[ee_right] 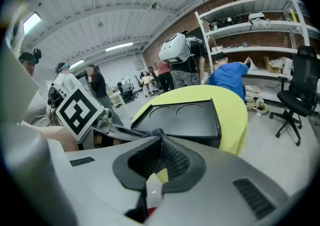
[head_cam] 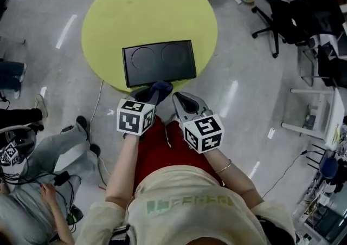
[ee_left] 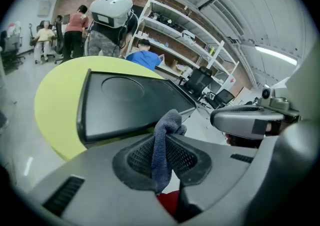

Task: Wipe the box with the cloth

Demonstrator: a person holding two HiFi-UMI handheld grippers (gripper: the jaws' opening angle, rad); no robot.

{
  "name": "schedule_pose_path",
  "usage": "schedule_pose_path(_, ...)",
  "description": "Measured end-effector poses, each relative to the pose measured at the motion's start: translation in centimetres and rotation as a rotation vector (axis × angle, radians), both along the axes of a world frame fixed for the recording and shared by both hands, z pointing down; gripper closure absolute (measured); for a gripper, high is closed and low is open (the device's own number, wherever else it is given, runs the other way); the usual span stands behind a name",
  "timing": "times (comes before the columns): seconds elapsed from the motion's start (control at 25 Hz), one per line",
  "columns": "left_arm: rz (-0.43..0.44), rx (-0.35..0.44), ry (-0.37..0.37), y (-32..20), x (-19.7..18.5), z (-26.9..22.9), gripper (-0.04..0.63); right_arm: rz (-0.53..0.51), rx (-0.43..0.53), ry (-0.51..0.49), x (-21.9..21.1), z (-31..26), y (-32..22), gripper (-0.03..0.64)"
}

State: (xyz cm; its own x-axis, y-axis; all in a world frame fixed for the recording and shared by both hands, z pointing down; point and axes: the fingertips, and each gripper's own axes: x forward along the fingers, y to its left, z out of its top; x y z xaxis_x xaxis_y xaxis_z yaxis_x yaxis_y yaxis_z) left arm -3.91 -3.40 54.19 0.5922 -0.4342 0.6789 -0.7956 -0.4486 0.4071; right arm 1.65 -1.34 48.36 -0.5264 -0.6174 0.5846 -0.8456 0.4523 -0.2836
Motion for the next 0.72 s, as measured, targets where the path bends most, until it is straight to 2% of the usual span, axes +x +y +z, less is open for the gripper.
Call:
schedule_pose_path(0.2,-0.070,-0.002,-0.007,-0.1,-4.6,-0.2,0.532,-0.053,0.007,0.002,-3.3,0.1,-0.9,0.578)
schedule_pose_path(0.72,-0.270,0.003,-0.098,1.0,-15.8,-2.3,0.532,-0.156,0.042,-0.020,-9.2,-1.9,-2.2,0.578)
